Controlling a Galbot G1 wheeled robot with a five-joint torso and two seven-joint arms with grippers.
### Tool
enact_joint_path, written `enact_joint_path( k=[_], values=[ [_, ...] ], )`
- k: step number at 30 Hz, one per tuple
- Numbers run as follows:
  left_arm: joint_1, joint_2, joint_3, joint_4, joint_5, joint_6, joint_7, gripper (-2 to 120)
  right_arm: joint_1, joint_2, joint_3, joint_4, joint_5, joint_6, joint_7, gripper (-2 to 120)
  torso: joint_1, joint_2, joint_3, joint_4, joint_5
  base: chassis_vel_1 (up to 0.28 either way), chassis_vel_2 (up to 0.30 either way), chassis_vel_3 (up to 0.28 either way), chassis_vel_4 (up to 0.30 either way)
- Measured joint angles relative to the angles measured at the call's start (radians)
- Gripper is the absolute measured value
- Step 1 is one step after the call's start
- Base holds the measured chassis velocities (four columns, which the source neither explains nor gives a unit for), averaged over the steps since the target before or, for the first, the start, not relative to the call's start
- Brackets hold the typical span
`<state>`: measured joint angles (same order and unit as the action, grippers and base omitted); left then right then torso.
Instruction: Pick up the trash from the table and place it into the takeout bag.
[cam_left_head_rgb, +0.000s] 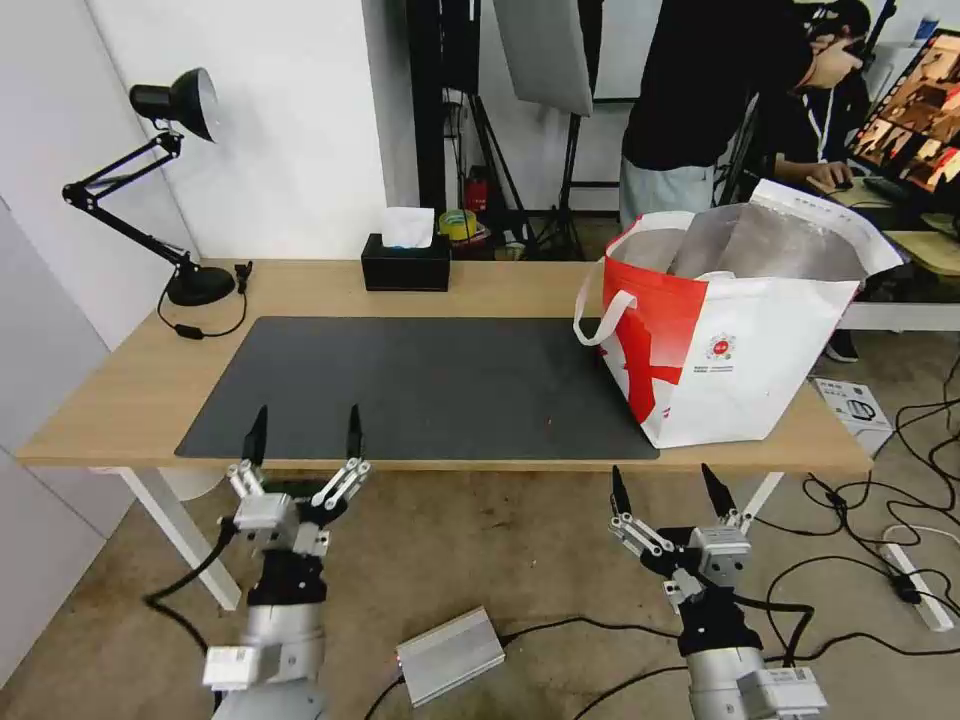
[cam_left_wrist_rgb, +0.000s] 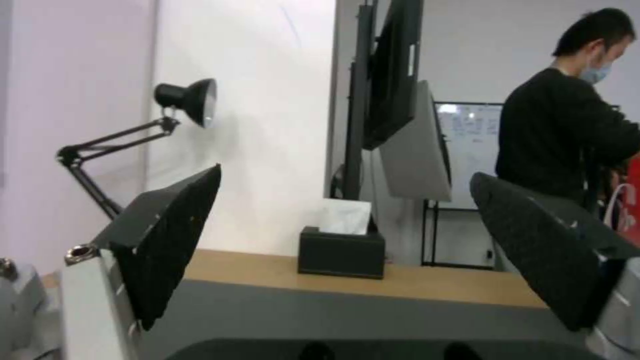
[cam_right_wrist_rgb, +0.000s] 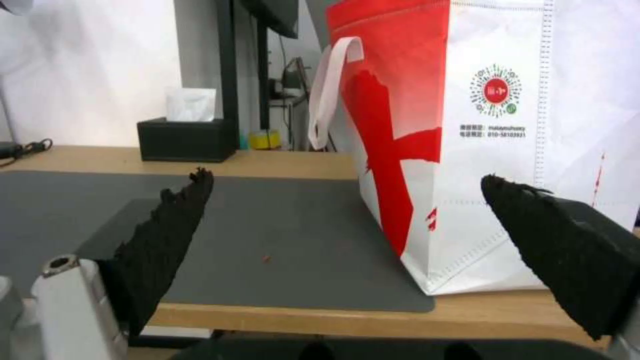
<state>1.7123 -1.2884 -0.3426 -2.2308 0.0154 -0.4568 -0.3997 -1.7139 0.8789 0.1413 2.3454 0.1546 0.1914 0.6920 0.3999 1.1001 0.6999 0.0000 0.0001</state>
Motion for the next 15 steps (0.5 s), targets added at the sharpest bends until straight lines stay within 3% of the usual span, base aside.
enact_joint_path(
  k=[15],
  values=[
    [0.097,-0.047,-0.020,0.022,0.045,-0.043,-0.001,100,0.000,0.000,0.000,0.000,0.000,0.000,0.000,100,0.000,0.000,0.000,0.0000,-0.0001,0.000,0.000,0.000,0.000]
  ],
)
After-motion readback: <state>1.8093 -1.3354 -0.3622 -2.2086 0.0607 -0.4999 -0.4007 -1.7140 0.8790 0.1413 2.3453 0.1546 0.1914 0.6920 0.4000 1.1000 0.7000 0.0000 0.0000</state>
